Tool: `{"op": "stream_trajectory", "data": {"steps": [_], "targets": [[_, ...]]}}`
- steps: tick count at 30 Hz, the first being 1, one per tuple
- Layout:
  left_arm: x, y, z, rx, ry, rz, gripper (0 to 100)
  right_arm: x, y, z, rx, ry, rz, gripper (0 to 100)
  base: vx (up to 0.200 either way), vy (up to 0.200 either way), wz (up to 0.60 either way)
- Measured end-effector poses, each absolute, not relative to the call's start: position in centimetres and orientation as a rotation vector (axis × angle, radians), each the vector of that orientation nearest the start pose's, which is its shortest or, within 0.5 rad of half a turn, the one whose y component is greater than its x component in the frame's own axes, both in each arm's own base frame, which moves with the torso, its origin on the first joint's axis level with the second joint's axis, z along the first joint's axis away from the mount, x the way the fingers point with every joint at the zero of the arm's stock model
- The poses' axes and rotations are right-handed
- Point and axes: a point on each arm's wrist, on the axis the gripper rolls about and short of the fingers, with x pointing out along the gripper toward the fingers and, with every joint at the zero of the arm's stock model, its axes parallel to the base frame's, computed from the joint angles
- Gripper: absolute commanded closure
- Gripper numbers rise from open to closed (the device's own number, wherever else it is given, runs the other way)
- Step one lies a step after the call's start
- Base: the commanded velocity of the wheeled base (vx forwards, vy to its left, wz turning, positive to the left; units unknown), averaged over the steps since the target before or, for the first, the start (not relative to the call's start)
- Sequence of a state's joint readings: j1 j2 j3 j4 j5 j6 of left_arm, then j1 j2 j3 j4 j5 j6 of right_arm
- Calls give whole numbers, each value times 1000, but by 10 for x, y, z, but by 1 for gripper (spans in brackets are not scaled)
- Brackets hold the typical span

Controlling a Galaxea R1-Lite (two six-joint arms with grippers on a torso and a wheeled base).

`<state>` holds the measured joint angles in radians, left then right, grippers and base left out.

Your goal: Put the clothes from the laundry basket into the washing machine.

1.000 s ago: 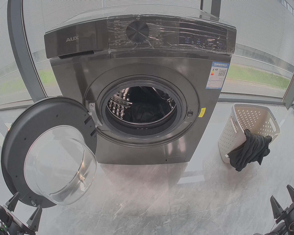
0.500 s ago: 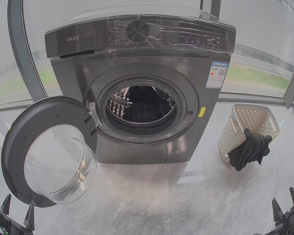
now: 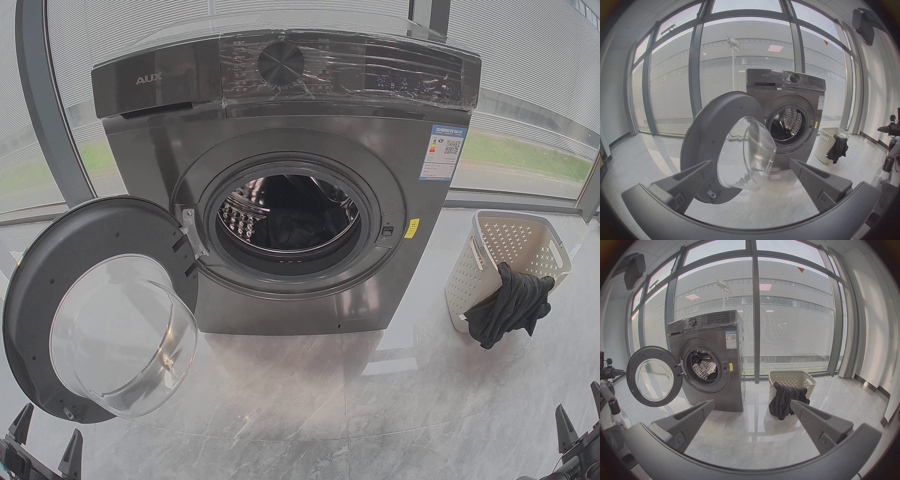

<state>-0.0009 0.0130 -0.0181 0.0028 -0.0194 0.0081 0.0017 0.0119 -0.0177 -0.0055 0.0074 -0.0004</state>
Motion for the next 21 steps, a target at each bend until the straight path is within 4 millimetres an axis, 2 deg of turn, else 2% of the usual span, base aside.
{"op": "stream_trajectory", "data": {"steps": [1,21], "targets": [[-23,0,81,8,-3,-16,0,-23,0,81,0,-11,9,0,0,0,0],[-23,0,81,1,-7,5,0,-23,0,81,0,-11,10,0,0,-200,0]]}}
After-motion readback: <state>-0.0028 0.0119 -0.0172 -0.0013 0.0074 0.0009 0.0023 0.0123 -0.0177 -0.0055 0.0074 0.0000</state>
